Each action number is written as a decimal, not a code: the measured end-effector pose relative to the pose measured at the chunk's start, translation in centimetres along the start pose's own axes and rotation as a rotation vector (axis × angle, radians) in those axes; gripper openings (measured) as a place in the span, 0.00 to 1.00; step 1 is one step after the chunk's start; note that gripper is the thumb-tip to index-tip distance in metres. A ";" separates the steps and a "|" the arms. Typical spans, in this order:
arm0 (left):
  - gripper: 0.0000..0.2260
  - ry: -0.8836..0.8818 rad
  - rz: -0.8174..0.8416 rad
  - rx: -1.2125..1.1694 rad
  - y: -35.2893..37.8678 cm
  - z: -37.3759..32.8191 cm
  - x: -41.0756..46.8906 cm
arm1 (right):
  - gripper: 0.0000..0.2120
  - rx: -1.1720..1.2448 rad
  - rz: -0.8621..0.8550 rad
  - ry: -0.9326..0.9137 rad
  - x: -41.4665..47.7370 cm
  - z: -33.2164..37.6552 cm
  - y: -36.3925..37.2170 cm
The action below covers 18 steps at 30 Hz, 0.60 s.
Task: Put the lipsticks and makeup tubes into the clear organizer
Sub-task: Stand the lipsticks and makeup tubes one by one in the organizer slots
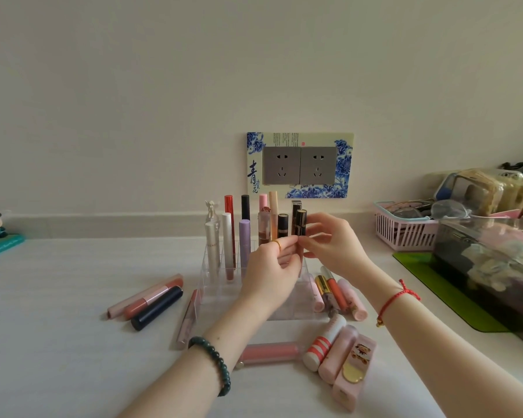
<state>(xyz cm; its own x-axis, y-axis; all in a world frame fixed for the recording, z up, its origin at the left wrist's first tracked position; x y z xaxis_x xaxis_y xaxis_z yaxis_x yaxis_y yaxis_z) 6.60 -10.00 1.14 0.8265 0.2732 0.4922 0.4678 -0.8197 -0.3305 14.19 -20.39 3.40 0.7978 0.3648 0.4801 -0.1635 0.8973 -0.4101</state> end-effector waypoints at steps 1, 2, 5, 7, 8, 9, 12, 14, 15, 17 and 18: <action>0.17 0.000 0.002 0.006 0.0 0.0 -0.1 | 0.14 -0.008 0.002 0.001 0.0 -0.1 0.0; 0.17 0.000 0.003 0.012 0.1 0.0 -0.1 | 0.14 -0.018 0.006 0.000 0.0 -0.2 0.0; 0.17 -0.004 0.001 0.025 0.1 0.1 -0.2 | 0.13 -0.037 0.018 -0.009 0.0 -0.3 0.1; 0.17 -0.005 0.001 0.026 0.0 0.0 -0.2 | 0.13 -0.027 0.016 -0.011 0.0 -0.4 0.1; 0.17 -0.004 0.001 0.027 0.1 0.0 -0.2 | 0.13 -0.021 0.014 -0.012 -0.1 -0.4 0.1; 0.17 -0.003 0.002 0.030 0.1 0.0 -0.3 | 0.13 -0.018 0.014 -0.012 -0.1 -0.4 0.1; 0.17 -0.003 -0.001 0.033 0.1 0.1 -0.3 | 0.13 -0.017 0.023 -0.014 -0.2 -0.4 0.1; 0.17 -0.008 -0.001 0.037 0.1 0.1 -0.3 | 0.14 -0.025 0.027 -0.019 -0.2 -0.3 0.1; 0.17 -0.010 -0.001 0.040 0.0 0.1 -0.3 | 0.14 -0.033 0.027 -0.020 -0.2 -0.3 0.1; 0.17 -0.010 -0.002 0.046 0.0 0.1 -0.3 | 0.15 -0.047 0.028 -0.015 -0.2 -0.3 0.1; 0.17 -0.011 -0.005 0.049 0.0 0.1 -0.3 | 0.14 -0.051 0.030 -0.011 -0.2 -0.4 0.1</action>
<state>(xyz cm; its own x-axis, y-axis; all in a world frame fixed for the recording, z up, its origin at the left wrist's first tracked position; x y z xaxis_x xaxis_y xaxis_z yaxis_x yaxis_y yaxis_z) 6.41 -10.06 0.94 0.8275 0.2826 0.4851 0.4861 -0.7931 -0.3671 14.23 -20.42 2.96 0.7862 0.3944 0.4758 -0.1574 0.8723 -0.4629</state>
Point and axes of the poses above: each hand's wrist, its own x-axis towards the middle knuckle, its own y-axis out of the palm, z = x × y, the point moved 3 cm from there along x, towards the middle knuckle, and after that the axes turned 1 degree about -z, right-handed, at the moved point
